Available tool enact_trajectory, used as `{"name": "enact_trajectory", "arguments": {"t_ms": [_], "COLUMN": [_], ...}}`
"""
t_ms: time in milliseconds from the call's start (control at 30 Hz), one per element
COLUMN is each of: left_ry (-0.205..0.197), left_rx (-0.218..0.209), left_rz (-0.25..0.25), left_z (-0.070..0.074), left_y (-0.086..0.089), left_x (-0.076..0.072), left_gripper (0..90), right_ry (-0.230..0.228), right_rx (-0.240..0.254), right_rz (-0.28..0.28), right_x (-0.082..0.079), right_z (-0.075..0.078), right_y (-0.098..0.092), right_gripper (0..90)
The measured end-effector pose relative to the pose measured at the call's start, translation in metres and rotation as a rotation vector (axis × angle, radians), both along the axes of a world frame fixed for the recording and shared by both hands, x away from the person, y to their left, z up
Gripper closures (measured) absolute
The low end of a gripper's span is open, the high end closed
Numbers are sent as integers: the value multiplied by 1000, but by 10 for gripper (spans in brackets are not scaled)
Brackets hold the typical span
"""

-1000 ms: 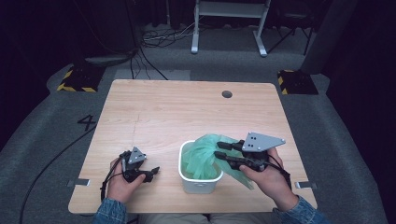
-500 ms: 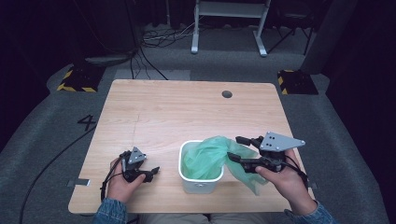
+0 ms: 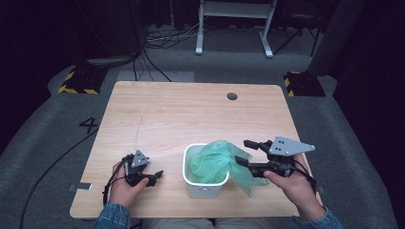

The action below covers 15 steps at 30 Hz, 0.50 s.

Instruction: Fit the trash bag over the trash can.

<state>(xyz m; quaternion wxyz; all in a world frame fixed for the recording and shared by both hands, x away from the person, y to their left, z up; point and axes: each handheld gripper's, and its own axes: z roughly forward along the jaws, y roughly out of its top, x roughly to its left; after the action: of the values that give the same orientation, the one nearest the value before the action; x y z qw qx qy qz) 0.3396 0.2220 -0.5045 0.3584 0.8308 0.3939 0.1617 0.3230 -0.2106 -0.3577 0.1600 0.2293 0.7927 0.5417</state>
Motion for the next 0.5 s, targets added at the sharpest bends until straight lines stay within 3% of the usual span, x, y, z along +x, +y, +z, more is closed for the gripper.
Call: {"name": "enact_trajectory", "arguments": {"t_ms": [100, 267, 500], "left_ry": [-3, 0, 3], "left_rx": [3, 2, 2], "left_rz": [-1, 2, -4], "left_z": [0, 0, 0], "left_y": [0, 0, -1], "left_x": [0, 0, 2], "left_gripper": [228, 226, 225], "right_ry": [-5, 12, 52], "right_rx": [2, -48, -78], "right_rz": [-49, -133, -185], "right_x": [1, 6, 9], "right_z": [-1, -9, -29], "right_y": [-15, -39, -51], "right_gripper": [388, 390, 391]}}
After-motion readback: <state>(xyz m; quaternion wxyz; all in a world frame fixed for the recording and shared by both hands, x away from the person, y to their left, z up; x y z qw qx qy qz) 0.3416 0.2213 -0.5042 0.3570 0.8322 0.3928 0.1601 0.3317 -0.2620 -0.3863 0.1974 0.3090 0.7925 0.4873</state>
